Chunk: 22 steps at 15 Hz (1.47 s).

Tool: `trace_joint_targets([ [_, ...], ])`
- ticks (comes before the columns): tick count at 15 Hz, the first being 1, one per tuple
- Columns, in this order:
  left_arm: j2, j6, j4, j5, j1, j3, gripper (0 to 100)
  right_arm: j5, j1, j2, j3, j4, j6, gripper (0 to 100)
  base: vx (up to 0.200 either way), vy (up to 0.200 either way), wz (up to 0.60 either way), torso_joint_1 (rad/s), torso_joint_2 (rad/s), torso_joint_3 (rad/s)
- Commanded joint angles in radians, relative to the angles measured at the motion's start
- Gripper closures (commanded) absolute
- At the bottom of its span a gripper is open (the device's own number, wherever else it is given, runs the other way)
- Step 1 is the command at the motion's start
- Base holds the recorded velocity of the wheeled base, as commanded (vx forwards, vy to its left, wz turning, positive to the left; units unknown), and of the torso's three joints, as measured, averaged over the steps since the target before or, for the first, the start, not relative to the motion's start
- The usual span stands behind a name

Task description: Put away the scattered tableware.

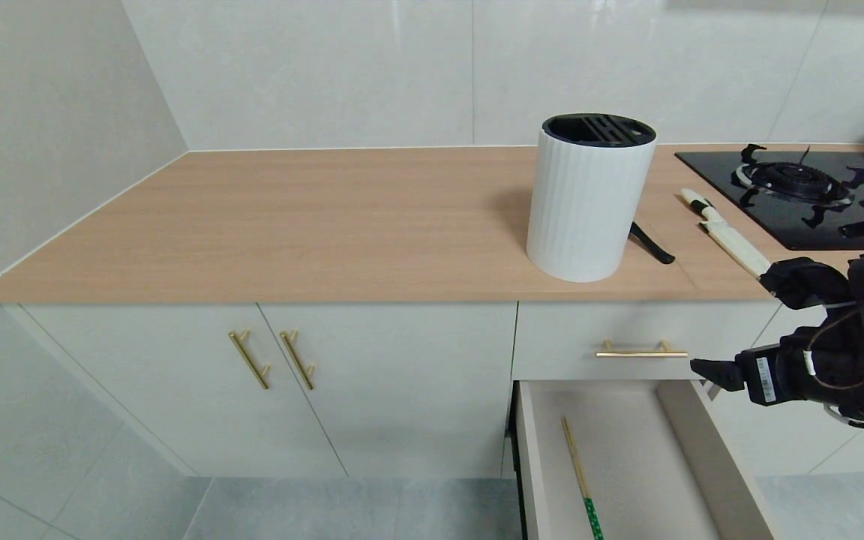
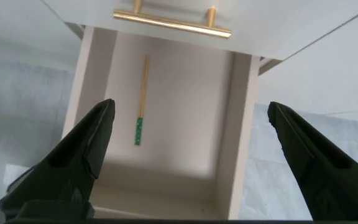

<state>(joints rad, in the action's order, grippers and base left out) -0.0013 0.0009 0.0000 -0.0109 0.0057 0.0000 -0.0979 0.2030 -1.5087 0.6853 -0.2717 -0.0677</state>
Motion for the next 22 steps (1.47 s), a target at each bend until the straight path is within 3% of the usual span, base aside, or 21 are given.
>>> trace_joint_targets([
  [1, 0.001, 0.001, 0.000, 0.000, 0.000, 0.000, 0, 0.044, -0.024, -0.047, 0.092, -0.080, -0.027, 0, 0.000, 0.000, 0.00, 0.000, 0.00, 0.000],
  [3, 0.001, -0.001, 0.000, -0.001, 0.000, 0.000, 0, 0.156, -0.074, -0.096, 0.224, -0.089, -0.034, 0, 0.000, 0.000, 0.00, 0.000, 0.00, 0.000],
  [6, 0.001, 0.001, -0.002, 0.000, 0.000, 0.000, 0, 0.225, -0.158, -0.245, 0.415, -0.089, -0.101, 0, 0.000, 0.000, 0.00, 0.000, 0.00, 0.000],
  [9, 0.001, -0.001, 0.000, -0.001, 0.000, 0.000, 0, 0.388, -0.211, -0.444, 0.629, -0.089, -0.142, 0, 0.000, 0.000, 0.00, 0.000, 0.00, 0.000],
  [12, 0.001, 0.001, 0.000, 0.000, 0.000, 0.000, 0, 0.399, -0.203, -0.551, 0.746, -0.087, -0.144, 0, 0.000, 0.000, 0.00, 0.000, 0.00, 0.000],
  [16, 0.001, 0.001, 0.000, -0.001, 0.000, 0.000, 0, 0.491, -0.201, -0.548, 0.721, -0.092, -0.138, 0, 0.000, 0.000, 0.00, 0.000, 0.00, 0.000],
  [22, 0.001, 0.001, 0.000, 0.000, 0.000, 0.000, 0, 0.491, -0.200, -0.579, 0.731, -0.100, -0.136, 0, 0.000, 0.000, 0.00, 0.000, 0.00, 0.000],
])
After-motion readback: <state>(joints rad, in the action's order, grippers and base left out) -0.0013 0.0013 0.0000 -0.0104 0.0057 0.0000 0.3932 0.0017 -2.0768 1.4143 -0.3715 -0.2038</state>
